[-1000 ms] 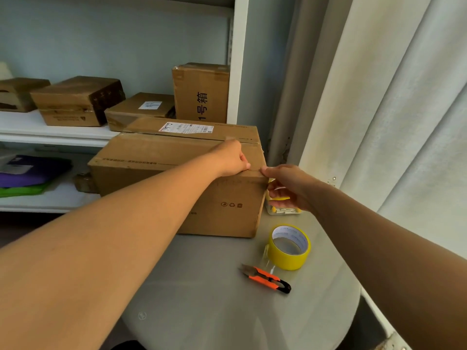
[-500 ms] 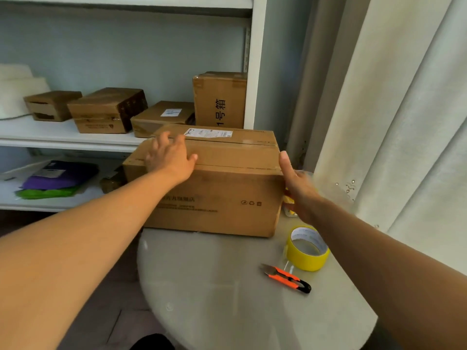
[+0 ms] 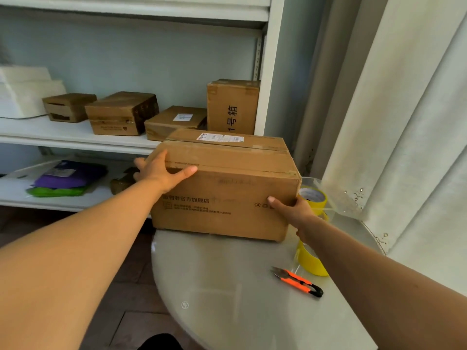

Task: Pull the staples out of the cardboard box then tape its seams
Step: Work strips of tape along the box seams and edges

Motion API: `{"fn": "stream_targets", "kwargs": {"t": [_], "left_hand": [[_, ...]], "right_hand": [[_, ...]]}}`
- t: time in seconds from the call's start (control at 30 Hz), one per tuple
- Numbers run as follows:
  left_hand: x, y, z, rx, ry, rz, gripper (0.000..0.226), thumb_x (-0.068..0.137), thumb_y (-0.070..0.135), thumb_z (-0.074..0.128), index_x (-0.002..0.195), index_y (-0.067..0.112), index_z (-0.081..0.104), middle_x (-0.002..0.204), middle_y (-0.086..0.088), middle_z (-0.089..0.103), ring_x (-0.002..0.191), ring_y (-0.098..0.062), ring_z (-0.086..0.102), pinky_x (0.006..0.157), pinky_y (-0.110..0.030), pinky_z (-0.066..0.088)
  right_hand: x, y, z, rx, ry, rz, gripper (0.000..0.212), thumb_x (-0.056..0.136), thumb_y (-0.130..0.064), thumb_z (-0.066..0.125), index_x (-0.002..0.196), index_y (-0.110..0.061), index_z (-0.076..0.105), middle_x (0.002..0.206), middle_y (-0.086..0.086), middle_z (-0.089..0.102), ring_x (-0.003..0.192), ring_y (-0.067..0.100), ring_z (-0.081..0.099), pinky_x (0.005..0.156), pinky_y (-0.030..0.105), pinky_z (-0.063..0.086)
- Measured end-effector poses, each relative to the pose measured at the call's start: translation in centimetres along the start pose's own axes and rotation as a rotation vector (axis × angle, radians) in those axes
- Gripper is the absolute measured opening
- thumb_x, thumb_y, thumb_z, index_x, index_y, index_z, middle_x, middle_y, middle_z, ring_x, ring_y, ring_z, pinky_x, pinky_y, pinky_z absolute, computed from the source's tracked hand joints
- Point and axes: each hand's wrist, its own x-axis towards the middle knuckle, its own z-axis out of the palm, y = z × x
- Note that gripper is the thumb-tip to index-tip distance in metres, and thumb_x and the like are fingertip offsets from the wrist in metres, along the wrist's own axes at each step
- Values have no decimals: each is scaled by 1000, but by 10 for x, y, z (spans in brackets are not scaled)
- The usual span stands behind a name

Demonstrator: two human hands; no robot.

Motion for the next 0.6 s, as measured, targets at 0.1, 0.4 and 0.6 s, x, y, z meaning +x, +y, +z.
{"fn": "stream_targets", "kwargs": {"t": [0.1, 0.4, 0.6], "left_hand": [[1, 15, -21, -33, 163, 28, 84, 78, 54, 67, 146, 30, 23, 144, -18, 21, 132, -42, 26, 106, -54, 32], [15, 37, -75, -240, 391, 108, 65, 83, 21, 71, 137, 16, 34, 143, -16, 27, 126, -35, 40, 103, -45, 39], [19, 17, -55, -320, 206, -183, 79, 83, 53, 63, 142, 15, 26, 141, -17, 38, 124, -39, 42, 98, -49, 40]], "right_hand": [[3, -26, 3, 1, 111, -116, 74, 79, -45, 73, 136, -8, 45, 130, 6, 55, 116, 26, 55, 96, 38, 47], [2, -88, -6, 164, 183, -249, 63, 82, -29, 74, 136, -13, 47, 130, 4, 55, 114, 23, 55, 101, 40, 46], [6, -78, 5, 15, 26, -156, 59, 93, -18, 59, 146, -18, 34, 132, 2, 49, 117, 26, 49, 92, 44, 47]]}}
